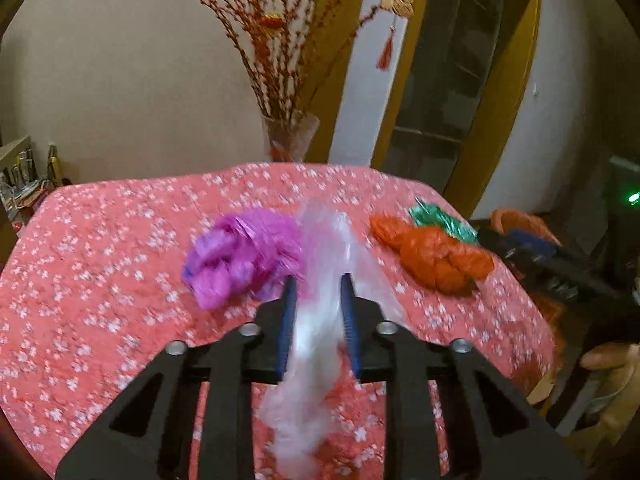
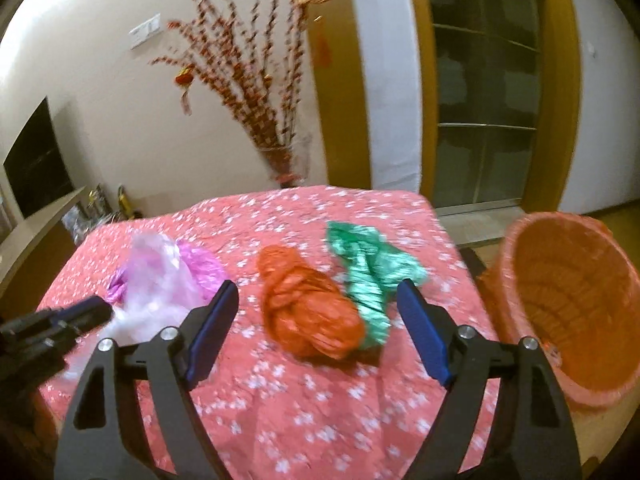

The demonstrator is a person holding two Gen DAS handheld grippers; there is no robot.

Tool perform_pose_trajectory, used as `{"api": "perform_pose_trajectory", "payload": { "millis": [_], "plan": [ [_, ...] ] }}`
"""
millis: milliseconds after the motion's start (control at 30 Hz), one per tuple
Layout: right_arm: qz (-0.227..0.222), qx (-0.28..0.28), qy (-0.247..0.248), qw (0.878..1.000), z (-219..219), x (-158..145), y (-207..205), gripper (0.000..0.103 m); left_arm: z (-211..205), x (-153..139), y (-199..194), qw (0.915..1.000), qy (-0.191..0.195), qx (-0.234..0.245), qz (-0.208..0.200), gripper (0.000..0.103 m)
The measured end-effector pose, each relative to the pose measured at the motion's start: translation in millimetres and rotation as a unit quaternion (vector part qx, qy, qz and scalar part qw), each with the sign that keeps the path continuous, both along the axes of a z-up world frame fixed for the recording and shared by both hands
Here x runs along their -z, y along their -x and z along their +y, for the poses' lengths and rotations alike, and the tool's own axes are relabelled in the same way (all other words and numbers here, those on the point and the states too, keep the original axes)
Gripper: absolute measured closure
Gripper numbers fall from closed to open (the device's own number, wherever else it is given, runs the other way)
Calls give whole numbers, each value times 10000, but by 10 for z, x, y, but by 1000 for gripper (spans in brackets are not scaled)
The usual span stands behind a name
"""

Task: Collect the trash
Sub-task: 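Close the left tool on the clear plastic bag and lift it, then grasp the crumpled orange bag with the right tool while the left tool holds the clear bag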

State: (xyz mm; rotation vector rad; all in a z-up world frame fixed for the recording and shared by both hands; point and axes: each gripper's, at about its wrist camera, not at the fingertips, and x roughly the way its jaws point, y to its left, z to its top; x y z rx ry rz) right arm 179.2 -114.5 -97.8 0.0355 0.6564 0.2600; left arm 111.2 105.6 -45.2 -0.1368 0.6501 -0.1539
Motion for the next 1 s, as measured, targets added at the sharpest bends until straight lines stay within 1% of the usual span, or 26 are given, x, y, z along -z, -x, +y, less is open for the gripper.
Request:
{"api": "perform_pose_trajectory", "payload": {
  "millis": [67,100,200,367,433,467,500,533,667,700,733,767,800,867,1000],
  "plan": [
    [103,-41,82,9999,67,62,-89,28,23,11,-42,10000,-40,-27,38,95],
    [172,-57,123,9998,101,98,-131,28,27,34,-58,9999,-53,-24,83,96],
    [257,-121,120,9995,143,146,-143,30,43,161,-60,9995,-45,26,311,96],
    [345,-84,178,9992,124,197,-136,30,17,294,-31,9988,-24,132,471,95],
    [381,-49,142,9992,97,211,-141,30,-16,360,-71,9982,-52,163,568,86],
    [391,-41,130,9991,90,212,-142,30,-27,393,-90,9979,-67,157,623,72],
    [391,-40,134,9991,83,217,-136,30,-41,428,-110,9976,-61,151,667,61],
    [389,-42,140,9991,72,218,-131,30,-54,454,-115,9975,-46,155,693,60],
    [376,-47,163,9991,75,209,-145,30,-115,535,-147,9966,-95,203,797,60],
    [370,-44,162,9992,75,208,-153,30,-124,557,-163,9962,-115,190,837,62],
    [368,-41,159,9992,75,202,-164,30,-133,560,-166,9965,-154,167,802,67],
    [365,-42,154,9992,78,201,-175,30,-136,564,-180,9964,-142,187,815,77],
    [356,-48,156,9992,85,198,-185,30,-124,565,-191,9964,-58,196,827,79],
    [336,-83,169,9993,106,187,-210,30,-105,542,-189,9968,-3,179,781,82],
    [296,-170,259,9991,185,181,-269,30,-56,421,-149,9982,22,107,586,82]
  ]
}}
